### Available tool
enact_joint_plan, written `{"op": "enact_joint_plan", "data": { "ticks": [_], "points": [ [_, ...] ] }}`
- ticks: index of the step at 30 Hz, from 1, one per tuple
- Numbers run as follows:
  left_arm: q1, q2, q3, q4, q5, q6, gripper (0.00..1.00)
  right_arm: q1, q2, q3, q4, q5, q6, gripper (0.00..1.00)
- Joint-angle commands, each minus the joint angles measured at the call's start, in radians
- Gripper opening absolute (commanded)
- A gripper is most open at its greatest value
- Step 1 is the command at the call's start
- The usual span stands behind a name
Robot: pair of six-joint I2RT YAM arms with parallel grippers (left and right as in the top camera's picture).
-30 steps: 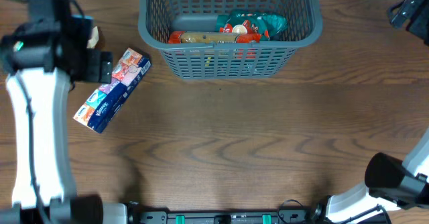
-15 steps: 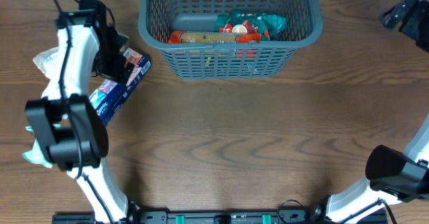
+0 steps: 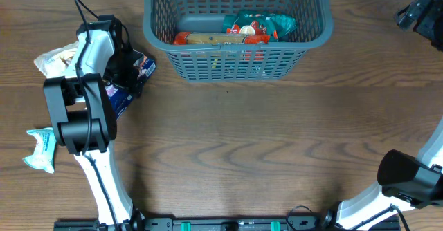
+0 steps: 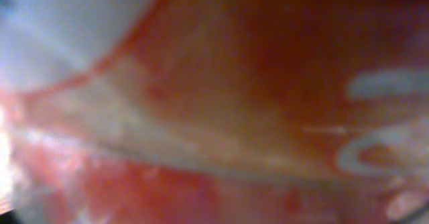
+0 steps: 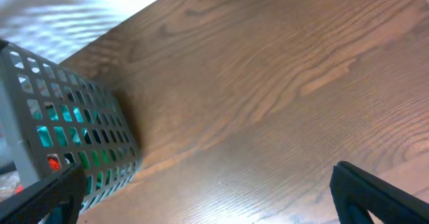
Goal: Pack container
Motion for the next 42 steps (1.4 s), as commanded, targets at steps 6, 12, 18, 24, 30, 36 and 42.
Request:
{"op": "enact_joint_plan", "data": {
  "ticks": [6,12,18,24,30,36,42],
  "points": [
    [0.037,0.035,-0.004,-0.013,0.085,0.014,0.89,0.004,0.009,-0.006,-0.014,0.013,0.006,0.99],
    [0.048,0.036,-0.06,0.009,0.085,0.014,0.9,0.004,0.009,-0.006,-0.031,0.029,-0.014,0.99],
    [0.047,0.036,-0.109,0.024,0.098,0.006,0.85,0.004,0.009,-0.006,-0.04,0.029,-0.028,0.99],
    [0.045,0.028,-0.106,-0.028,0.156,0.005,0.45,0.004,0.009,-0.006,-0.043,0.045,-0.043,0.99],
    [0.039,-0.027,-0.071,-0.082,0.174,-0.127,0.21,0.003,0.009,-0.006,-0.039,0.048,-0.058,0.99],
    [0.04,-0.187,-0.013,-0.151,0.174,-0.237,0.06,0.003,0.009,-0.006,-0.035,0.048,-0.066,0.99],
    [0.042,-0.425,0.065,-0.173,0.172,-0.371,0.06,0.003,0.009,-0.006,-0.035,0.048,-0.08,0.99]
  ]
}}
